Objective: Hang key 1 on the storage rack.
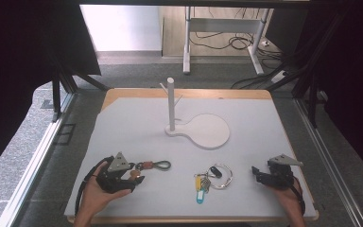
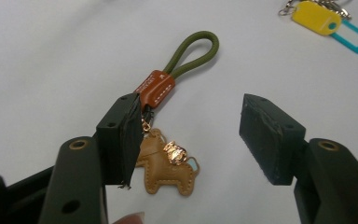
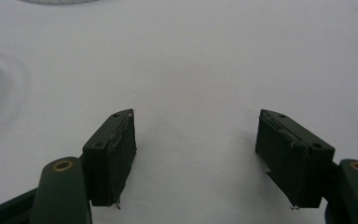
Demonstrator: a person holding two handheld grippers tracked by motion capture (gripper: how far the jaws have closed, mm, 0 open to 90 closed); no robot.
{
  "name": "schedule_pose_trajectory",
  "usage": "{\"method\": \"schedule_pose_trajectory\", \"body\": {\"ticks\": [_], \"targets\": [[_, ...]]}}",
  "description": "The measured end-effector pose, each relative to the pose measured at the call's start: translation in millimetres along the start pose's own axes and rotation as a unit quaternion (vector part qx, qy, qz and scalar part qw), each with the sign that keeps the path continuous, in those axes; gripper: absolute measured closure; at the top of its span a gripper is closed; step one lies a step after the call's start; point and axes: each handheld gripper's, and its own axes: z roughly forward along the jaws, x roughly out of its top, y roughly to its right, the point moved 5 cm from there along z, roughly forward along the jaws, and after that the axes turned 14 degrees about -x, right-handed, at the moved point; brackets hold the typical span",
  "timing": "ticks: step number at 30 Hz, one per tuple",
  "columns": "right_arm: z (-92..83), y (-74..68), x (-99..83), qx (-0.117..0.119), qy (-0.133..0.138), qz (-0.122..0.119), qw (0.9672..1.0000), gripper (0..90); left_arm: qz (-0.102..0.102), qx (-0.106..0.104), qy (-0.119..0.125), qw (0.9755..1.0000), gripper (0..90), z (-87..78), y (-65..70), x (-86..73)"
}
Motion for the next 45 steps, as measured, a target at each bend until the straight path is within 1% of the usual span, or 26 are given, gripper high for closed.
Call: {"method": "schedule_pose_trajectory", "body": {"ticks": [5, 8, 12, 14, 19, 21, 22, 23, 25, 28, 29, 30, 31, 32, 33, 35, 36, 37, 38, 39, 40, 41, 42, 43, 44, 45], "targets": [[0.1, 0.1, 0.0, 0.001, 0.0, 0.001, 1.0, 28.7, 0.0, 0.0, -0.002, 1.0, 40.4, 1.2, 0.3, -0.7], [0.1, 0.0, -0.1, 0.0, 0.0, 0.001, 1.0, 28.8, 0.01, 0.012, 0.005, 0.9999, 42.4, -1.8, 2.1, 1.9], [0.1, 0.2, -0.2, 0.001, 0.0, 0.001, 1.0, 28.8, 0.022, 0.012, 0.016, 0.9996, 43.4, -7.7, 8.3, 9.9], [0.1, 0.4, -0.2, 0.001, 0.0, 0.002, 1.0, 28.8, 0.028, -0.001, 0.018, 0.9995, 43.4, -9.0, 10.1, 14.5], [0.2, 0.4, -0.2, 0.002, 0.0, 0.002, 1.0, 28.8, 0.038, -0.016, 0.003, 0.9992, 44.5, -18.5, 5.7, 23.9], [0.2, 0.4, -0.2, 0.002, 0.0, 0.002, 1.0, 28.7, 0.045, -0.039, -0.01, 0.9982, 45.4, -22.0, -1.8, 29.8], [0.2, 0.2, -0.2, 0.001, 0.0, 0.001, 1.0, 28.7, 0.048, -0.044, -0.023, 0.9976, 46.0, -20.5, -4.8, 31.2], [0.2, 0.2, -0.2, 0.001, 0.0, 0.001, 1.0, 28.7, 0.048, -0.044, -0.023, 0.9976, 46.5, -20.5, -4.8, 31.2], [0.4, 0.6, -0.1, 0.002, -0.001, 0.002, 1.0, 28.7, 0.064, -0.049, -0.061, 0.9949, 47.1, -12.7, -10.5, 33.7], [0.5, 0.4, -0.1, 0.002, -0.001, 0.002, 1.0, 28.7, 0.077, -0.066, -0.102, 0.9897, 48.6, 3.2, -16.2, 36.7], [0.4, 0.4, -0.2, 0.002, -0.001, 0.002, 1.0, 28.7, 0.081, -0.074, -0.123, 0.9863, 49.5, 12.6, -21.0, 38.1], [0.4, 0.3, -0.2, 0.002, -0.001, 0.002, 1.0, 28.7, 0.082, -0.078, -0.135, 0.9843, 49.9, 17.8, -24.2, 38.7], [0.4, 0.4, -0.2, 0.001, -0.001, 0.001, 1.0, 28.7, 0.081, -0.081, -0.144, 0.9829, 50.4, 22.8, -27.4, 39.2], [0.5, 0.5, -0.1, 0.002, -0.001, 0.002, 1.0, 28.7, 0.081, -0.081, -0.144, 0.9829, 50.7, 22.8, -27.4, 39.2], [0.5, 0.6, -0.2, 0.002, -0.001, 0.002, 1.0, 28.7, 0.083, -0.086, -0.163, 0.9793, 51.0, 31.6, -34.2, 39.9], [0.5, 0.5, -0.2, 0.002, -0.001, 0.001, 1.0, 28.7, 0.086, -0.086, -0.18, 0.9762, 51.7, 39.4, -39.3, 40.9], [0.5, 0.5, -0.2, 0.002, -0.001, 0.001, 1.0, 28.7, 0.086, -0.086, -0.18, 0.9762, 52.3, 39.4, -39.3, 40.9], [0.5, 0.5, -0.2, 0.002, -0.001, 0.001, 1.0, 28.7, 0.093, -0.091, -0.194, 0.9723, 52.4, 46.2, -41.0, 43.2], [0.5, 0.6, -0.2, 0.002, -0.001, 0.002, 1.0, 28.7, 0.097, -0.095, -0.2, 0.9703, 52.6, 49.2, -41.1, 44.4], [0.5, 0.6, -0.2, 0.002, -0.001, 0.002, 1.0, 28.7, 0.097, -0.095, -0.2, 0.9703, 52.6, 49.2, -41.1, 44.4], [0.6, 0.6, -0.2, 0.002, -0.001, 0.002, 1.0, 28.7, 0.105, -0.097, -0.213, 0.9665, 52.6, 52.0, -41.5, 45.9], [0.7, 0.7, -0.1, 0.002, -0.001, 0.002, 1.0, 28.6, 0.114, -0.099, -0.228, 0.9618, 53.4, 55.6, -42.4, 46.6], [0.7, 0.7, -0.1, 0.002, -0.001, 0.002, 1.0, 28.6, 0.114, -0.099, -0.228, 0.9618, 53.5, 55.6, -42.4, 46.6], [0.8, 0.8, 0.0, 0.003, -0.002, 0.002, 1.0, 28.6, 0.119, -0.098, -0.248, 0.9565, 53.8, 58.8, -44.0, 45.9], [0.7, 0.6, -0.1, 0.003, -0.002, 0.002, 1.0, 28.6, 0.121, -0.096, -0.252, 0.9553, 54.0, 60.8, -45.4, 45.5], [0.7, 0.5, -0.1, 0.002, -0.001, 0.001, 1.0, 28.6, 0.121, -0.096, -0.252, 0.9553, 54.4, 60.8, -45.4, 45.5]]}}
